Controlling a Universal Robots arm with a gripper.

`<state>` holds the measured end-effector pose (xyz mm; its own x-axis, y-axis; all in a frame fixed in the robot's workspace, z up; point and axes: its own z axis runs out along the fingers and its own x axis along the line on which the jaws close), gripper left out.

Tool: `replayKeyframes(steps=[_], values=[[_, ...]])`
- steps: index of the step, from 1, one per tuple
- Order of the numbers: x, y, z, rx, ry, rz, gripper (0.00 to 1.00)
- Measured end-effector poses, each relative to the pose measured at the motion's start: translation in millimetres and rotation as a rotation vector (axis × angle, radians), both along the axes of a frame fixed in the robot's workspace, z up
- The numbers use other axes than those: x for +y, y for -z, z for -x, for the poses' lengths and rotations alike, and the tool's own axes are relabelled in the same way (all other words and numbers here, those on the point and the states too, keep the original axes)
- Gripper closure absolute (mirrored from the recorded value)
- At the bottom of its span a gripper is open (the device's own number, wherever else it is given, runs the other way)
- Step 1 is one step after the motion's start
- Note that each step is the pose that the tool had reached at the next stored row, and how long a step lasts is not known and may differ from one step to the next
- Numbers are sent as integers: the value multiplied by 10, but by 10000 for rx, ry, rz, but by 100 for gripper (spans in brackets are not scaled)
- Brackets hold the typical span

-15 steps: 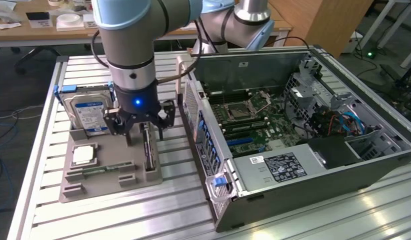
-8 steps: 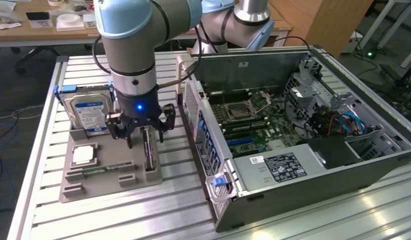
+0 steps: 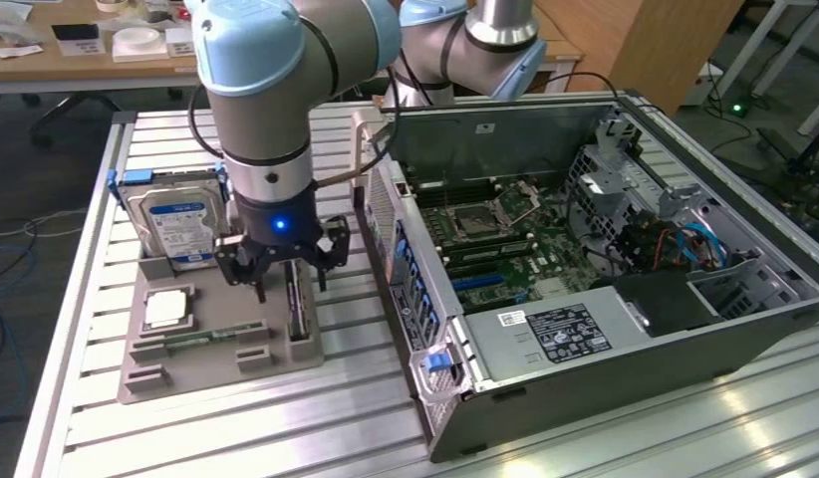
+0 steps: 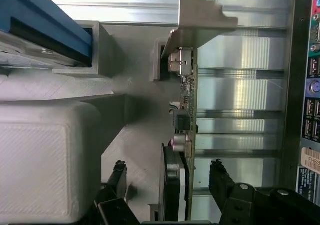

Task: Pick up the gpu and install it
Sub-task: 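Pick up the gpu and move the gpu toward the slot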

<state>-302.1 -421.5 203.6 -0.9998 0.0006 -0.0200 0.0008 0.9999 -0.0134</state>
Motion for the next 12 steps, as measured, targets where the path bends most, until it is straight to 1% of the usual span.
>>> replayKeyframes(steps=[2, 3, 4, 10, 11, 12], values=[[0, 23, -1, 0, 0, 4, 24], [-1, 23, -2, 2, -1, 21, 24], [-1, 23, -1, 2, -2, 25, 24], [0, 24, -1, 0, 1, 24, 24], [0, 24, -1, 0, 0, 24, 25], [0, 24, -1, 0, 0, 24, 31]])
